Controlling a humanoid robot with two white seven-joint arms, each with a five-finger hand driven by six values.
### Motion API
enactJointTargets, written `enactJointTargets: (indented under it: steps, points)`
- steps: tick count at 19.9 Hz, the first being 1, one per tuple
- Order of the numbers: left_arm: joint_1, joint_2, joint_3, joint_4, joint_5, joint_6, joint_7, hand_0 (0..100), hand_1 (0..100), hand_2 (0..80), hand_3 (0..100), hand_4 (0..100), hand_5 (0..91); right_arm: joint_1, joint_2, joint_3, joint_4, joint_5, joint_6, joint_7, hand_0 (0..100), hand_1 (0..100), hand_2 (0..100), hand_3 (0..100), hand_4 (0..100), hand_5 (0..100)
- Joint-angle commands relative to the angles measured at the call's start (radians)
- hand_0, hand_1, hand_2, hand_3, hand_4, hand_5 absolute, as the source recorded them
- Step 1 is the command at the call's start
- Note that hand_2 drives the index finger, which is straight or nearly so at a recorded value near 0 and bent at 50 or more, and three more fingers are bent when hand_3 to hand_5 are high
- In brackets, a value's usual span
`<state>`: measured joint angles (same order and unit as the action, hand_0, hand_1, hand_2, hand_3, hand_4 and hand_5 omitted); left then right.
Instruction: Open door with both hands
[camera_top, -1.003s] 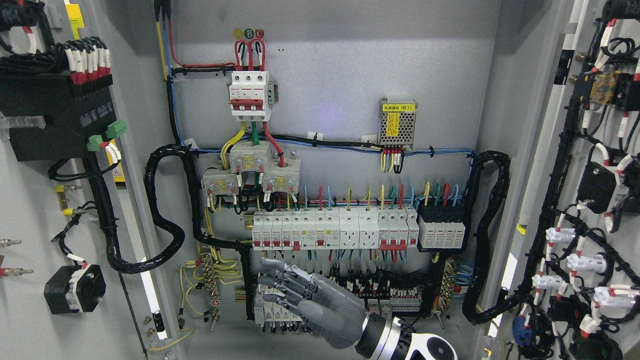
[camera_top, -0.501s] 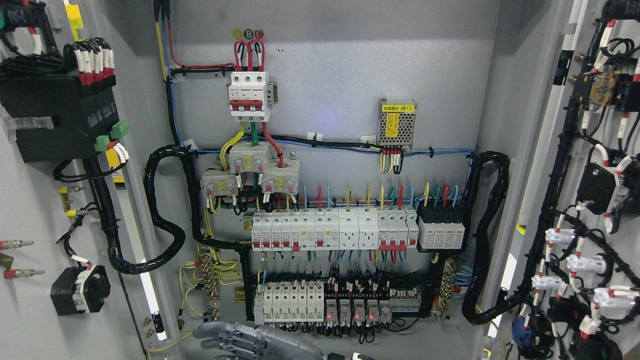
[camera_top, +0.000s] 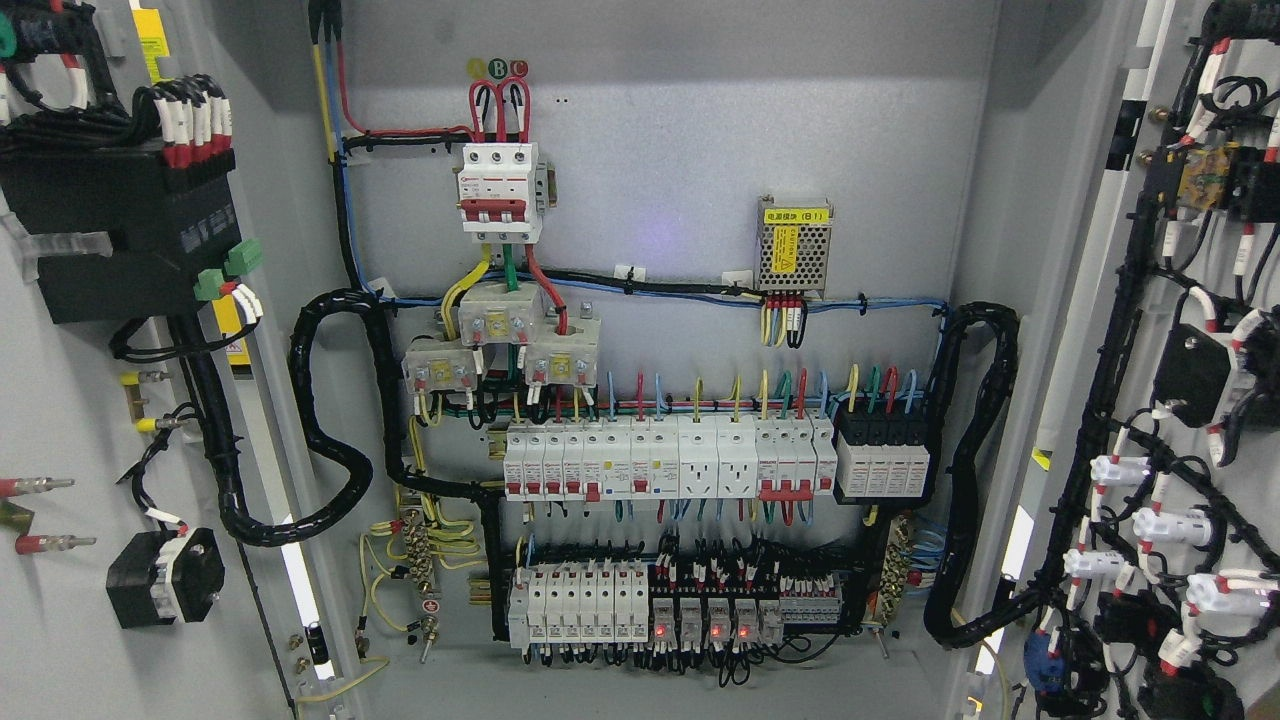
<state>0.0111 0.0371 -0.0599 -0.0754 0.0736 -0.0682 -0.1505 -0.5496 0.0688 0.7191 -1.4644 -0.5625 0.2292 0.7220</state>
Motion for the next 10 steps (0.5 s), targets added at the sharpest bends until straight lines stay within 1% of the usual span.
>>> enactJointTargets:
  steps: [1, 3, 5, 10]
  points:
    - [0.024, 0.001, 0.0, 0.0, 0.0, -0.001, 0.0, 12, 56, 0.0, 0, 0, 0.0, -0.016, 0.052, 0.091, 0.024, -0.04, 0.013, -0.024, 0, 50, 4, 0, 0, 0]
    - [0.024, 0.001, 0.0, 0.0, 0.0, -0.001, 0.0, 12, 56, 0.0, 0, 0, 0.0, -0.036, 0.058, 0.091, 0.039, -0.04, 0.013, -0.024, 0, 50, 4, 0, 0, 0]
    - [0.024, 0.001, 0.0, 0.0, 0.0, -0.001, 0.0, 12, 56, 0.0, 0, 0, 0.0, -0.05, 0.077, 0.089, 0.048, -0.04, 0.013, -0.024, 0, 50, 4, 0, 0, 0]
    - [0.024, 0.001, 0.0, 0.002, 0.0, -0.001, 0.0, 12, 56, 0.0, 0, 0, 0.0, -0.059, 0.078, 0.088, 0.061, -0.037, 0.015, -0.026, 0, 50, 4, 0, 0, 0]
